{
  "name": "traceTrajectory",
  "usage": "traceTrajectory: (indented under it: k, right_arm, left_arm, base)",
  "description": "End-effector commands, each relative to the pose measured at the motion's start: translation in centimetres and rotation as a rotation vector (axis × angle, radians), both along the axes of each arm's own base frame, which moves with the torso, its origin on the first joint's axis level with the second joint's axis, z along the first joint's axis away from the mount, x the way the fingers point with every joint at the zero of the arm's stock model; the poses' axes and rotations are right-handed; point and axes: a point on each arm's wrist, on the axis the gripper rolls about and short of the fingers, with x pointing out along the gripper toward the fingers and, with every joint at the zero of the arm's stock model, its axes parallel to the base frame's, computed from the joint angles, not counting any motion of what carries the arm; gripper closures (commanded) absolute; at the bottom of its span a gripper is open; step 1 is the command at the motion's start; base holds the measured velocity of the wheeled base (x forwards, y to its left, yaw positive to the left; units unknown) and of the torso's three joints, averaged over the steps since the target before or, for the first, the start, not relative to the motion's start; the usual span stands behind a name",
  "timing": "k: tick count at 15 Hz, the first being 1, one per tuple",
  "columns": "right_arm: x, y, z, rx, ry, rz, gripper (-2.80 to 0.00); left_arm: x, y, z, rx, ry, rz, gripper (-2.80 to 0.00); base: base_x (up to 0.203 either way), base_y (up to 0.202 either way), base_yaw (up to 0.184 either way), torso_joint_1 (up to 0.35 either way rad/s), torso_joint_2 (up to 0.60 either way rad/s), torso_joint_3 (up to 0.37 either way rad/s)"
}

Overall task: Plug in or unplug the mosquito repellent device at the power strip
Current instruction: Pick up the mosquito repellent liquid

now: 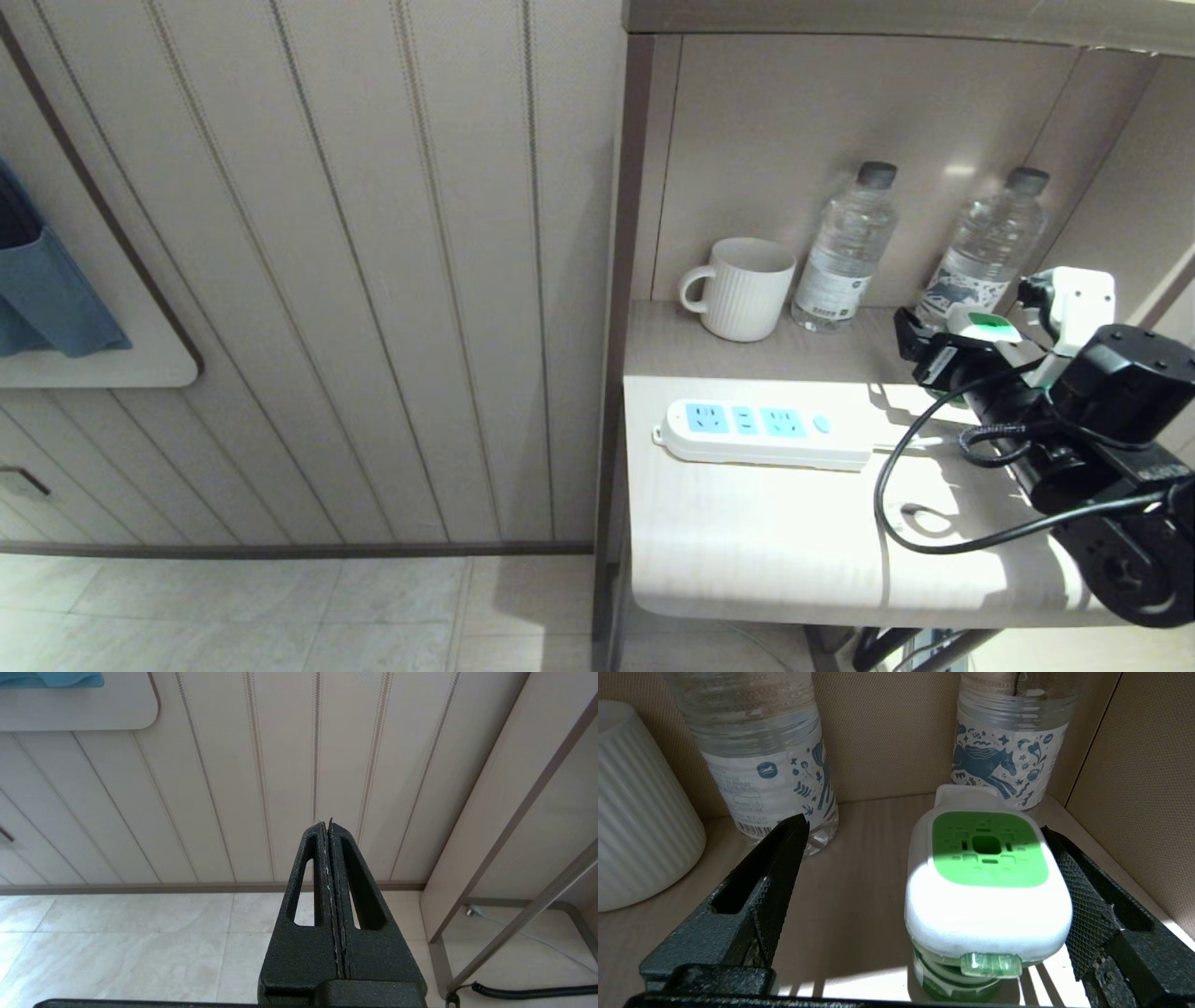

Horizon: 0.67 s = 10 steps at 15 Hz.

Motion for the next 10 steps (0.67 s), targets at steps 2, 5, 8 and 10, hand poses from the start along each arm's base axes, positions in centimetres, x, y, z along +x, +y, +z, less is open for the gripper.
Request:
traceTrajectory:
  k: [2,5,8,10]
  right_arm:
    - [0.35,0.00,0.24,0.001,-0.016,-0.002,-2.80]
    - [0.50,-0.20,0.21,-0.001,-0.015,-0.007,-2.80]
    - [0.81,-0.54,0.00,-0.005,-0.009,-0.015,-2.80]
    - [0.90,-0.74,-0.04,-0.008,-0.009,-0.010,-2.80]
  left_arm:
    - [0.01,0.00,0.00,0.001,0.002,-0.002,0.00]
    - [0.01,0.00,0.00,0.000,0.002,-0.001,0.00]
    - [0.01,0.00,0.00,0.001,0.002,0.001,0.00]
    - [0.01,0.00,0.00,0.001,0.002,-0.001,0.00]
  base:
    - [0.000,0.000,0.000,0.000,0.00,0.000]
    - [0.000,0.000,0.000,0.000,0.00,0.000]
    - [0.000,0.000,0.000,0.000,0.00,0.000]
    - [0.000,0.000,0.000,0.000,0.00,0.000]
